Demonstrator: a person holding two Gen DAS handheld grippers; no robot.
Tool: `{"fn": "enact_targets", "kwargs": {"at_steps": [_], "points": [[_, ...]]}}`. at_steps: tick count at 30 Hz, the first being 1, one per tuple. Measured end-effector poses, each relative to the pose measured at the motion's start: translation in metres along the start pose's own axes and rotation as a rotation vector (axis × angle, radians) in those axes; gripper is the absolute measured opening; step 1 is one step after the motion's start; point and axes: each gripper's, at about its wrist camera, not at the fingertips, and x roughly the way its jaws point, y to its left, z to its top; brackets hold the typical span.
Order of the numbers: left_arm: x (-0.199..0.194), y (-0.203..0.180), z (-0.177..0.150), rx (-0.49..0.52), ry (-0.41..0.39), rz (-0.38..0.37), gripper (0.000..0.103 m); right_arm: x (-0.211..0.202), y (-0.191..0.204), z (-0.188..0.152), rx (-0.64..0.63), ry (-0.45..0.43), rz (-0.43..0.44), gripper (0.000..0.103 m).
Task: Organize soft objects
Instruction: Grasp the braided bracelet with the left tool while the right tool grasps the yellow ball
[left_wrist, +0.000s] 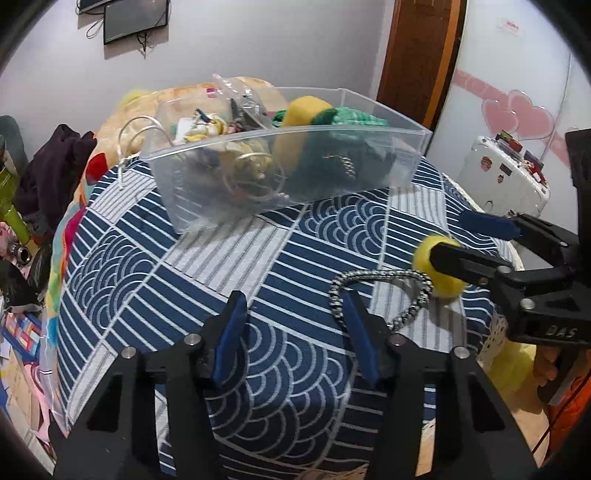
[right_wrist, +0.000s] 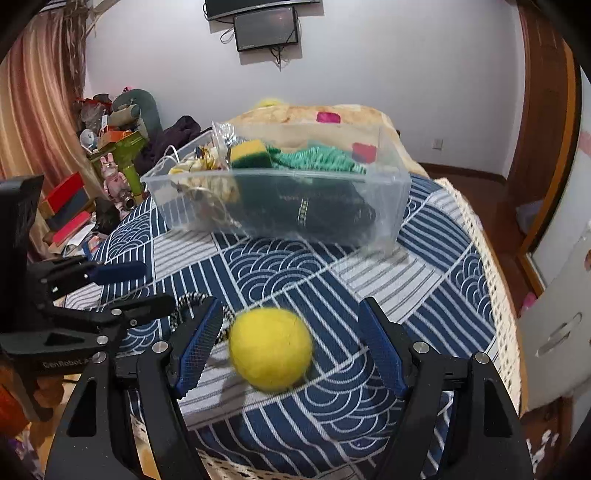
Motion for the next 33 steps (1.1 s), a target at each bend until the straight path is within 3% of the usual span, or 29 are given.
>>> {"fn": "enact_targets", "kwargs": {"at_steps": [5,8,11,13,20,33], "points": [[0.011,-0.009,0.004,0.005,0.02,-0.032,0.028,0.006,0.0,-0.006,-0.021,0.025,-0.004,0.068],[0.016,-0.011,0.005,0.01,0.022,-0.028,0.024,0.009,-0.002,-0.009,-0.004,0.047,0.055,0.059],[0.017,-0.011,0.006,0.004,0.019,-0.034,0.007,0.006,-0.002,-0.01,-0.001,0.047,0.078,0.049],[0.016,-0.009,0.006,-0.004,0.014,-0.037,0.006,0.004,-0.002,-0.01,-0.002,0.041,0.083,0.042],[0.006,-0.001,0.009,-0.032,-0.007,-0.036,0.006,0.002,0.0,-0.008,-0.005,0.02,0.061,0.04],[-0.026,0.02,0.058,-0.117,-0.191,-0.012,0.006,-0.017,-0.005,0.036,0.02,-0.112,0.032,0.04]]}}
